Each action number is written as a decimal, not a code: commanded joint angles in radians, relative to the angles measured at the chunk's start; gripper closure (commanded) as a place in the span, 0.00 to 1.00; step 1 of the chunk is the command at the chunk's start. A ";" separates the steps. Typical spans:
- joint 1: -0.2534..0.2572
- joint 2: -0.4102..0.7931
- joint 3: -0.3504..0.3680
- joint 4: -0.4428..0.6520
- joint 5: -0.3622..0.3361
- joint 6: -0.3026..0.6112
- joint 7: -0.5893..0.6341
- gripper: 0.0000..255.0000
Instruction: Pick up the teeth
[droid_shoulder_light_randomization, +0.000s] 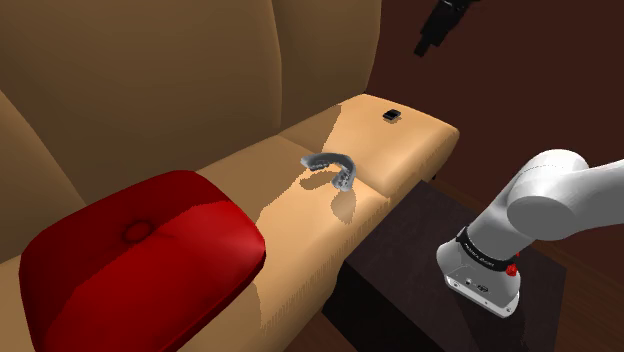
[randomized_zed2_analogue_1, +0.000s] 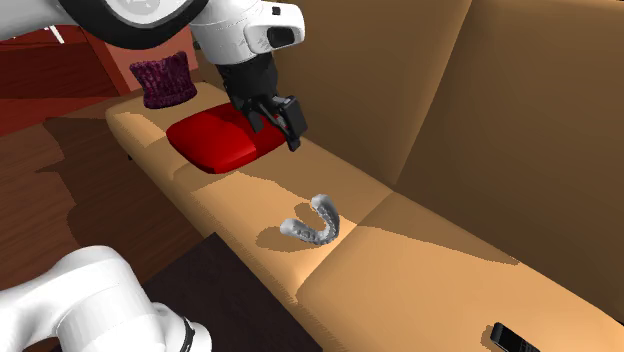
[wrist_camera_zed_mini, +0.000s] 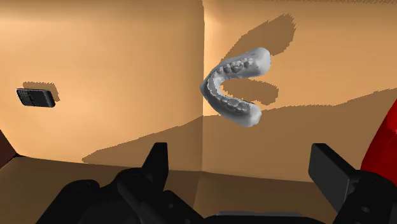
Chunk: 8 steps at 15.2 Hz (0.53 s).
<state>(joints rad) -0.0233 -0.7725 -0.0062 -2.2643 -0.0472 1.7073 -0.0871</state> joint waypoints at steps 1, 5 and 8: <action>0.000 0.000 0.000 0.000 0.000 0.000 0.000 0.00; -0.007 0.054 0.007 -0.085 -0.007 0.115 0.022 0.00; -0.012 0.107 0.013 -0.138 -0.014 0.203 0.039 0.00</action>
<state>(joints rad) -0.0331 -0.6857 0.0058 -2.3793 -0.0583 1.8719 -0.0533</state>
